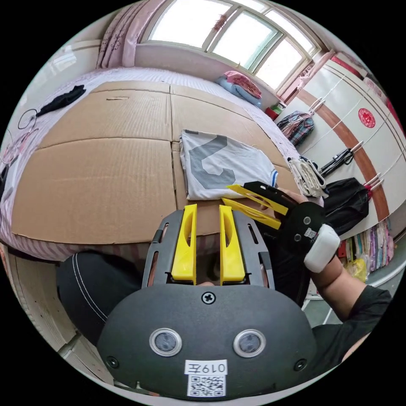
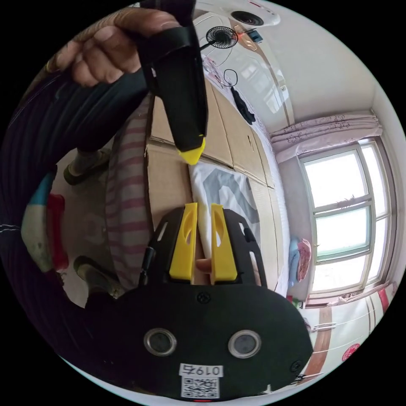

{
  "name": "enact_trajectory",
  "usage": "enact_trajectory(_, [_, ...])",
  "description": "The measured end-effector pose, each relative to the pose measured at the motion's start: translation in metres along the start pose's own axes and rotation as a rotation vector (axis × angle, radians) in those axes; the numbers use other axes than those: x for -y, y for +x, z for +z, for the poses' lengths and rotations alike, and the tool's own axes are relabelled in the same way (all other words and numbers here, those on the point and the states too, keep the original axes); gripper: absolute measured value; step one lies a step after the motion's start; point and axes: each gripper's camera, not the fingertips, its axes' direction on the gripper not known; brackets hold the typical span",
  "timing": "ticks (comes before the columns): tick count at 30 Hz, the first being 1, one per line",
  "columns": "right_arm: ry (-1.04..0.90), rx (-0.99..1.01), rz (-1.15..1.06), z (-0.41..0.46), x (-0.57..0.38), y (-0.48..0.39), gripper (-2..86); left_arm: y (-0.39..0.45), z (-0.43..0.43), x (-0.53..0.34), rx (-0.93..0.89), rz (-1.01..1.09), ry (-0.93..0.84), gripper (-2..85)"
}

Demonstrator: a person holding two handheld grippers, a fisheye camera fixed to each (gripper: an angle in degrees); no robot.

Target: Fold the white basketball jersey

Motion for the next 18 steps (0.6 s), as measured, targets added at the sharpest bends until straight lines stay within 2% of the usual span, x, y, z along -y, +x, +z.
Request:
enact_trajectory(4, [-0.002, 0.022, -0.011, 0.013, 0.001, -0.006, 5.4, -0.021, -0.005, 0.017, 0.017, -0.011, -0.005, 7.2])
enact_trajectory(8, [0.005, 0.054, -0.015, 0.013, 0.005, -0.011, 7.5, -0.047, -0.004, 0.037, -0.063, -0.055, -0.020, 7.8])
enact_trajectory(12, [-0.005, 0.021, -0.056, 0.031, 0.010, -0.025, 5.4, -0.082, -0.003, 0.057, -0.134, -0.157, -0.013, 9.1])
enact_trajectory(18, [0.040, 0.050, 0.085, 0.041, 0.018, -0.011, 0.6, -0.134, 0.001, 0.075, -0.314, -0.328, 0.011, 12.2])
